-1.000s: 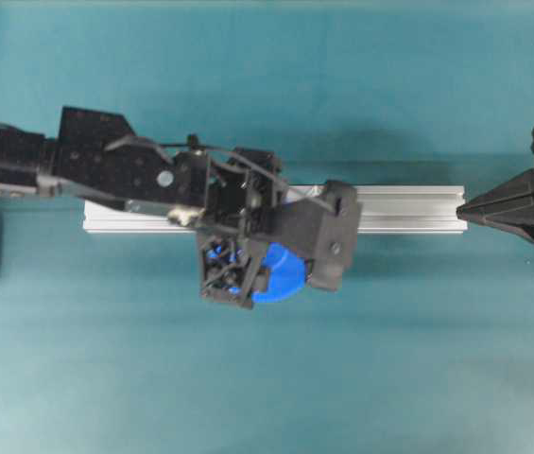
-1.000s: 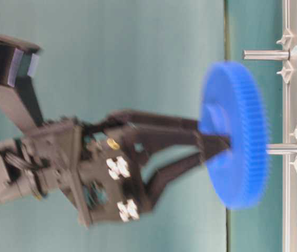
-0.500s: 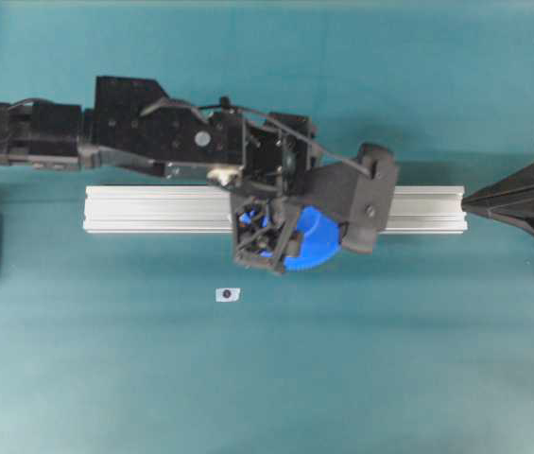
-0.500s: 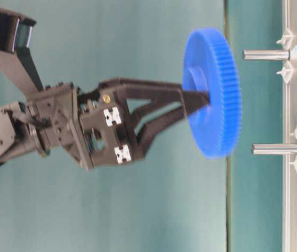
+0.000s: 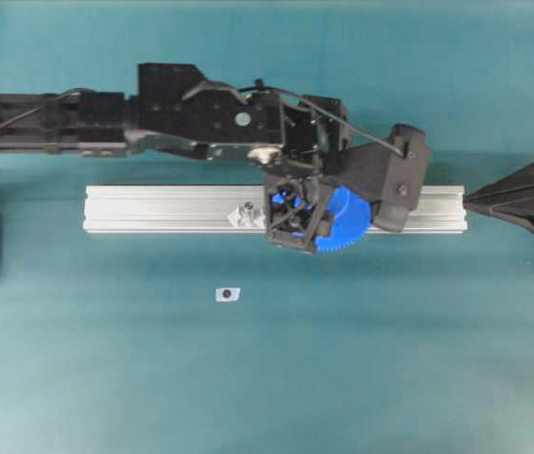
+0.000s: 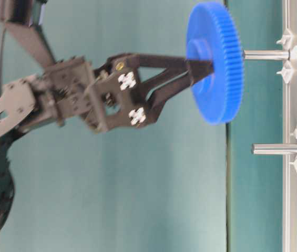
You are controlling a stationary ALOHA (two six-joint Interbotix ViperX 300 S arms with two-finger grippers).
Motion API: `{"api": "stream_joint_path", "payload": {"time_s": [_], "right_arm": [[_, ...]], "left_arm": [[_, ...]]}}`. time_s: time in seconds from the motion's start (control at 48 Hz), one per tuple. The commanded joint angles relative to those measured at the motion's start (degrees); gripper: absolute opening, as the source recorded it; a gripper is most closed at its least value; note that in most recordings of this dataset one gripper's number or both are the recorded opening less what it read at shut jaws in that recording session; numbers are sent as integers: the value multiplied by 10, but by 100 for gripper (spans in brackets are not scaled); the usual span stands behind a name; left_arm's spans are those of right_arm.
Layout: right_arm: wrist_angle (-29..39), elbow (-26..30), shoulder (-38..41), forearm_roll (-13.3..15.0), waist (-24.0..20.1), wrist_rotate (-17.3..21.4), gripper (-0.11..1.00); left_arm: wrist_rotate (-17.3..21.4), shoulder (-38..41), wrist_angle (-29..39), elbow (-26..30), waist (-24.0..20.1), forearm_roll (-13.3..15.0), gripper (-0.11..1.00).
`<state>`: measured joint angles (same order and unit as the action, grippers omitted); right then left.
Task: Find the location of the shaft and insert the large gear.
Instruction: 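Lift the blue gear and carry it toward the right shaft on the rail, then align the gear's bore over the shaft and lower it onto the shaft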
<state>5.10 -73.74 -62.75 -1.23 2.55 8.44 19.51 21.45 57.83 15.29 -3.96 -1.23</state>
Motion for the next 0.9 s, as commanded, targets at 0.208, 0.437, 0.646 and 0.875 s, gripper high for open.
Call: {"api": "stream_joint_path", "payload": {"time_s": [0.208,0.437,0.646,0.875], "right_arm": [[-4,6,3,-1,2,4,1],[-4,4,0,-1,2,4,1],[-2,4,-4,-1,2,4,1],[7,4,-9,-1,2,4,1]], "left_arm": [[10,20,18,59,-13,-1,71],[16,49,18,91,-16,-1,71],[16,65,32,103,-18,-1,71],[15,70,41,103,-20,-3,71]]}}
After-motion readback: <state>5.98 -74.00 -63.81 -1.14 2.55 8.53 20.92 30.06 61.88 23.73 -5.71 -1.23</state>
